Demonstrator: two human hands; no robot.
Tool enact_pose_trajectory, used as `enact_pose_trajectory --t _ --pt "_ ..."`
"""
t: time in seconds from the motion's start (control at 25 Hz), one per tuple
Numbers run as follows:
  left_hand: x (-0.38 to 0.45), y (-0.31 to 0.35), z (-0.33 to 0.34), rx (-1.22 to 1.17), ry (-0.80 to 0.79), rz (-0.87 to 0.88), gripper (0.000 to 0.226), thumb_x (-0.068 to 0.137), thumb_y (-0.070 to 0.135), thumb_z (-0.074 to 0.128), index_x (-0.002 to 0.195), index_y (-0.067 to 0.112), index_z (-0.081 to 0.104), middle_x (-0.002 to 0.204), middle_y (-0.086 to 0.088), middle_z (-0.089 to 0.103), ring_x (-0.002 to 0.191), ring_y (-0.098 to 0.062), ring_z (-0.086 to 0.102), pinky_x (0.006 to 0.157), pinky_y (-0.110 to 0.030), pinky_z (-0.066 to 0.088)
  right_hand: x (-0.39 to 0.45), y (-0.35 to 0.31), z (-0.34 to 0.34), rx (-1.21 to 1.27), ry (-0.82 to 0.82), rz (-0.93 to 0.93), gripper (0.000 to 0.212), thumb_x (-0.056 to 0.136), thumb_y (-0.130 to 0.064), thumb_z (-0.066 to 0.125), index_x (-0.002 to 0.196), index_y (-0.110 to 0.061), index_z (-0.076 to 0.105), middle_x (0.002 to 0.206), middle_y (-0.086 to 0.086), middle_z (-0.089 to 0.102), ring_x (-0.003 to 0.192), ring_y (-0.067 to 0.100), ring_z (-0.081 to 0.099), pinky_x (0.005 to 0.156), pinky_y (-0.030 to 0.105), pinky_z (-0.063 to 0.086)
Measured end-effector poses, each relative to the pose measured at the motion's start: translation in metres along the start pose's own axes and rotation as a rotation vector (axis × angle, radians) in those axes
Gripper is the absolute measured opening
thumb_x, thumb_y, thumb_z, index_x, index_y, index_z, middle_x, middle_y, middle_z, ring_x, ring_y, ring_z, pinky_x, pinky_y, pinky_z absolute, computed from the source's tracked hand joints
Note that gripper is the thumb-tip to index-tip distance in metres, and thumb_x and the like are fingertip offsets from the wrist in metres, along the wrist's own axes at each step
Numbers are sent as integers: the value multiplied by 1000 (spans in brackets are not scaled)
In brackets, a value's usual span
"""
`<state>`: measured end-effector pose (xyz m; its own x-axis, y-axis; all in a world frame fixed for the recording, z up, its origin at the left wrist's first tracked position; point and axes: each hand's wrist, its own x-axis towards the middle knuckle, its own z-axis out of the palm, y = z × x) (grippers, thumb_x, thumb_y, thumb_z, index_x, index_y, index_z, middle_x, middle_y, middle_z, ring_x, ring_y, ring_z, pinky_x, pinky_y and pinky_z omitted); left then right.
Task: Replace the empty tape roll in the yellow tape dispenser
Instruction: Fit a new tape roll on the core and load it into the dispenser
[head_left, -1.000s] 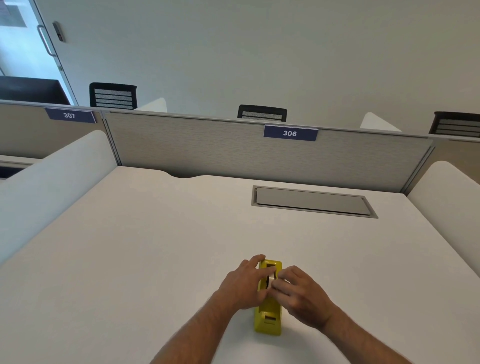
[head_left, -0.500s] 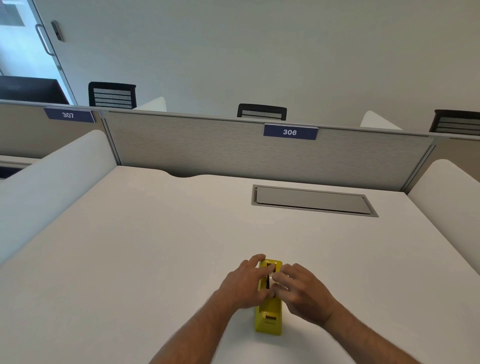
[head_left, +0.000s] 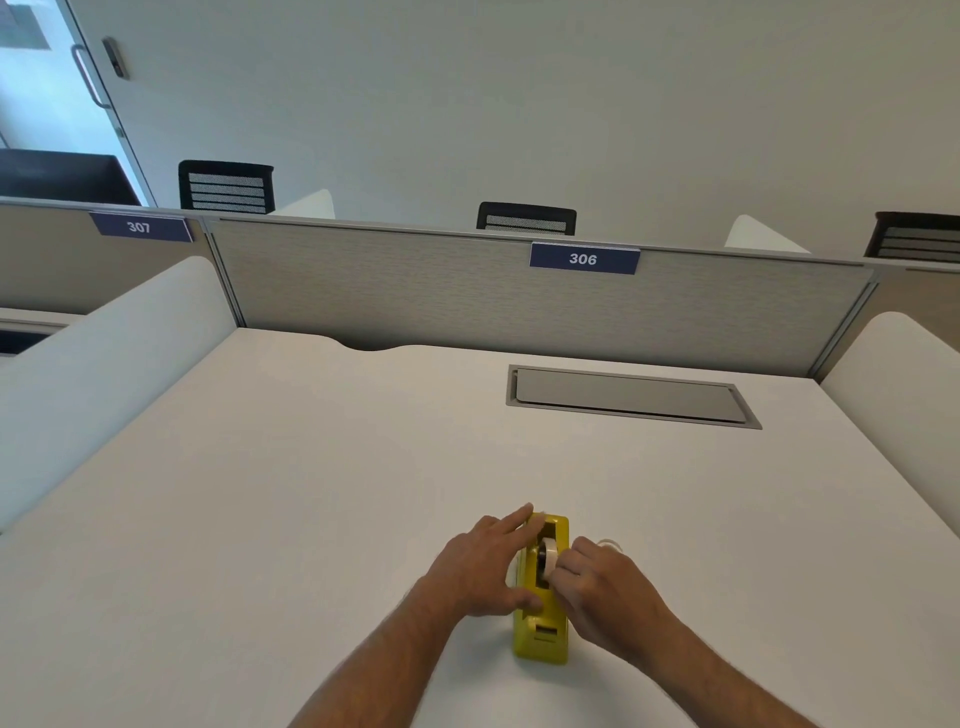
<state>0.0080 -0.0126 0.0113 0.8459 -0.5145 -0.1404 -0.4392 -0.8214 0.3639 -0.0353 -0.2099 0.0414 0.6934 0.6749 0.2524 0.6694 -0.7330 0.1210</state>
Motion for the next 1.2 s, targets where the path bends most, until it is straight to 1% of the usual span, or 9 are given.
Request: enact_pose_trajectory --t 0.08,0.16,0.4,0.6,0.76,0.92,1.0,1.08,1.2 --pt "-2 1 -1 10 -8 26 94 80 66 64 148 54 0 166 15 0 145 -25 27 106 -50 43 0 -3 -2 3 12 -6 19 66 -21 87 71 -22 69 69 -6 67 61 11 59 46 22 48" --pt "-2 2 -1 30 -12 35 91 81 66 63 147 56 2 166 14 -1 144 -26 29 105 -50 44 -1 -5 -5 9 28 11 23 60 -18 90 71 -21 70 68 -5 68 60 12 60 45 22 48" --pt "0 0 2 41 3 -10 99 78 65 65 152 44 3 165 20 0 140 -24 35 104 -46 44 -5 -22 -2 70 54 194 25 62 -27 91 71 -22 69 66 -6 66 56 10 58 40 20 46" --pt "1 0 5 49 13 -34 102 77 68 64 154 38 5 164 23 -1 140 -22 37 104 -45 45 -9 -35 -3 73 33 281 27 60 -30 93 68 -20 69 60 -7 64 51 10 57 34 19 42" --pt "3 0 7 48 18 -42 103 75 68 67 154 38 7 164 23 0 139 -22 38 103 -44 45 -11 -43 -9 101 23 357 27 62 -30 92 64 -21 67 59 -8 62 50 10 56 33 19 31" --pt "3 0 9 44 28 -47 103 76 64 69 154 38 8 164 23 0 139 -22 39 103 -44 46 -15 -49 -12 163 -5 435 26 67 -29 89 66 -24 64 61 -10 62 53 8 56 42 10 18" --pt "3 0 9 40 30 -48 103 75 64 69 154 38 8 164 23 1 139 -22 40 103 -44 46 -18 -52 -8 179 2 459 21 71 -30 86 70 -24 66 66 -10 65 58 9 58 43 10 20" --pt "4 0 9 36 32 -47 103 75 64 69 154 37 9 164 23 1 139 -22 40 103 -44 46 -21 -55 -4 208 7 454 12 85 -34 73 83 -23 69 80 -8 69 71 10 60 49 12 29" --pt "4 0 10 31 31 -53 103 75 63 70 154 37 9 164 23 1 139 -22 39 104 -43 45 -23 -58 -1 254 -13 474 17 96 -36 58 97 -23 68 94 -7 68 85 11 58 58 18 39"
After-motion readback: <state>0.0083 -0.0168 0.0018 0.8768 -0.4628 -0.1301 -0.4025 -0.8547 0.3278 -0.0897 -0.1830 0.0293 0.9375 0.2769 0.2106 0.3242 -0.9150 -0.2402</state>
